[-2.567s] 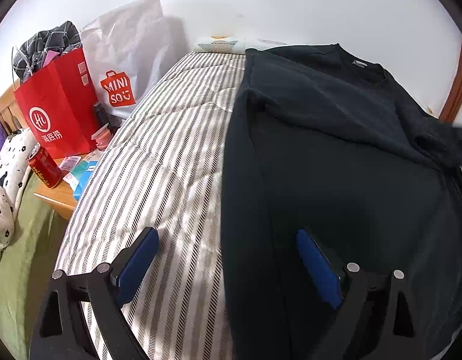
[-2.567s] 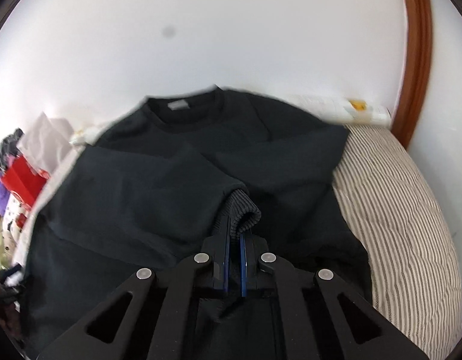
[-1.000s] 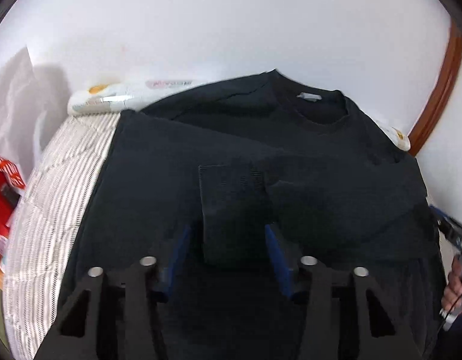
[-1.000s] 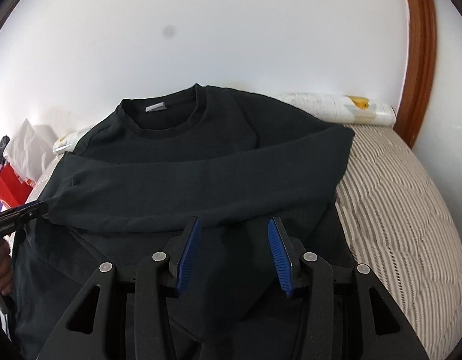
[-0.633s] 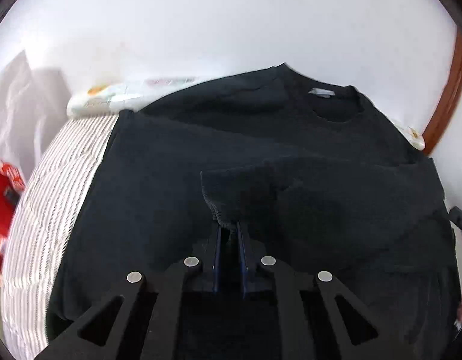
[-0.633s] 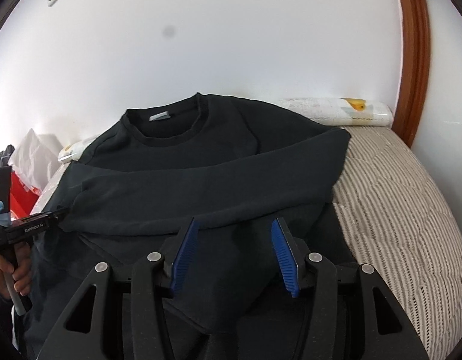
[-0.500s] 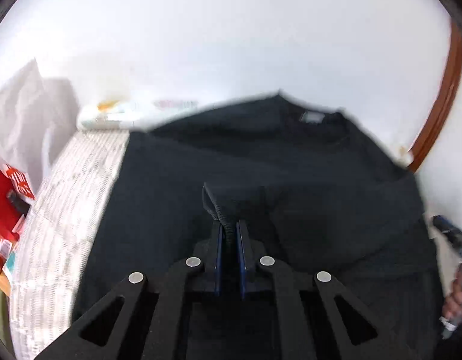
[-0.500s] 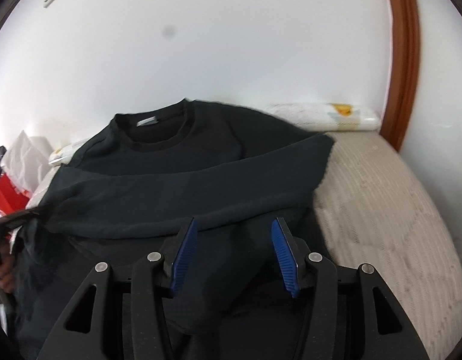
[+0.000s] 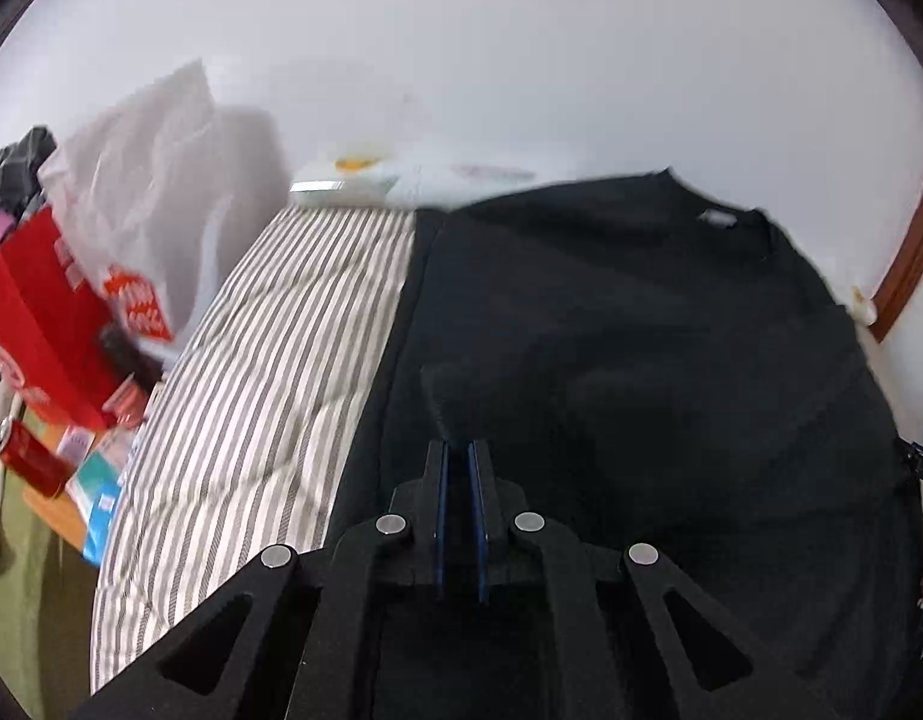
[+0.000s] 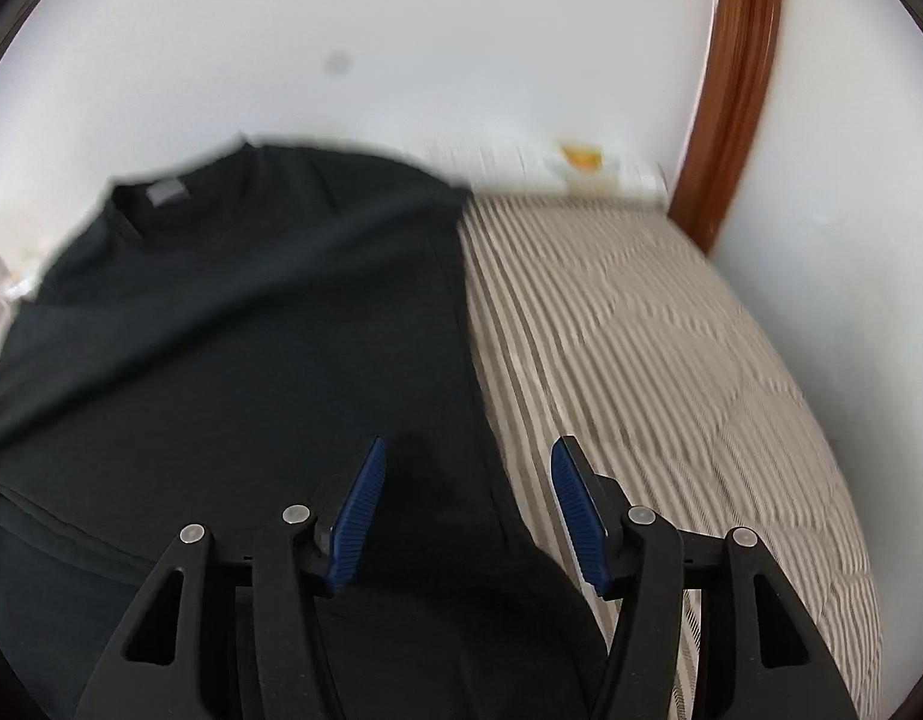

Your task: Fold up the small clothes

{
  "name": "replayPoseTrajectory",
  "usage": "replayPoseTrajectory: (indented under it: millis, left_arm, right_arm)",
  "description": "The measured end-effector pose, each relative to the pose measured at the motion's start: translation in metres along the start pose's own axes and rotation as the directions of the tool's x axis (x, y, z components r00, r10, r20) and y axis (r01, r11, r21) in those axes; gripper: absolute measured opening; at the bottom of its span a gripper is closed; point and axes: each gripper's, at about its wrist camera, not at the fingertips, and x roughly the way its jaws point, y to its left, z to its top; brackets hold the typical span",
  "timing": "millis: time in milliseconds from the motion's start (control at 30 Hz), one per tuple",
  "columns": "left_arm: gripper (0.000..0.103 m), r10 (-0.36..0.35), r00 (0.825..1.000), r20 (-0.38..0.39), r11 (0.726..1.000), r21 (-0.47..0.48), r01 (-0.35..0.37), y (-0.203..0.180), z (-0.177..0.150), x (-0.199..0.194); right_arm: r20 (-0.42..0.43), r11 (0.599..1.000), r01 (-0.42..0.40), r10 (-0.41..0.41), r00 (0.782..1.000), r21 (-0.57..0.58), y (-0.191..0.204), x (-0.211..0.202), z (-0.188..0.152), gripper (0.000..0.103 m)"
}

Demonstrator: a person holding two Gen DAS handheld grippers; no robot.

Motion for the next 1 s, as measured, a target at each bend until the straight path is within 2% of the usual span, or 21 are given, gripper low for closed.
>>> replayPoseTrajectory:
  millis: [133,200,400,600,733,867,900,933,967,1000]
  left_arm:
    - [0.007,-0.016,1.0,-0.02,1.0,-0.019,0.016,0.003,-0.008,0.0]
    - [0.007,-0.011,1.0,-0.007,1.0,-0.013,0.011,0.002,-0.011,-0.008]
    - [0.008,-0.023,0.999,0.047,1.0,0.011,0.022,-0.005,-0.02,-0.041]
    - [0.008,-0.006,0.997,0.08,0.999,0.035,0.003,-0.011,-0.039,-0.074]
    - [0.008,-0.008,0.996,0.089,1.0,0.021,0.006,-0.01,-0.058,-0.091]
    - [0.009,-0.045,0.997,0.063,0.999,-0.016,0.046,-0.002,-0.085,-0.1]
    - [0.01,-0.04,0.998,0.057,0.999,-0.02,0.041,0.001,-0.095,-0.102]
    - [0.017,-0.032,0.998,0.053,0.999,-0.024,0.034,0.003,-0.101,-0.102]
    - [0.03,-0.02,0.999,0.042,0.999,-0.03,0.021,0.007,-0.11,-0.103]
    - [0.038,-0.019,0.999,0.032,0.999,-0.033,0.02,0.009,-0.117,-0.103]
  right_arm:
    - [0.007,0.998,-0.04,0.04,0.999,0.054,-0.012,-0.014,-0.003,0.057]
    - [0.045,0.996,-0.066,0.063,0.997,0.062,-0.016,-0.029,-0.005,0.057]
    - [0.052,0.995,-0.098,0.097,0.994,0.018,-0.013,-0.067,-0.017,0.057]
    - [0.099,0.996,-0.085,0.085,0.991,-0.003,-0.024,-0.104,-0.045,0.057]
    - [0.083,0.997,-0.076,0.076,0.994,-0.007,-0.032,-0.121,-0.068,0.057]
    - [0.053,0.993,-0.117,0.117,0.992,-0.006,-0.039,-0.128,-0.09,0.057]
    - [0.047,0.993,-0.116,0.117,0.992,-0.014,-0.04,-0.128,-0.097,0.057]
    - [0.043,0.994,-0.111,0.112,0.993,-0.025,-0.04,-0.128,-0.104,0.057]
    - [0.033,0.994,-0.105,0.107,0.994,-0.038,-0.04,-0.128,-0.113,0.057]
    - [0.023,0.994,-0.107,0.107,0.994,-0.04,-0.041,-0.127,-0.118,0.057]
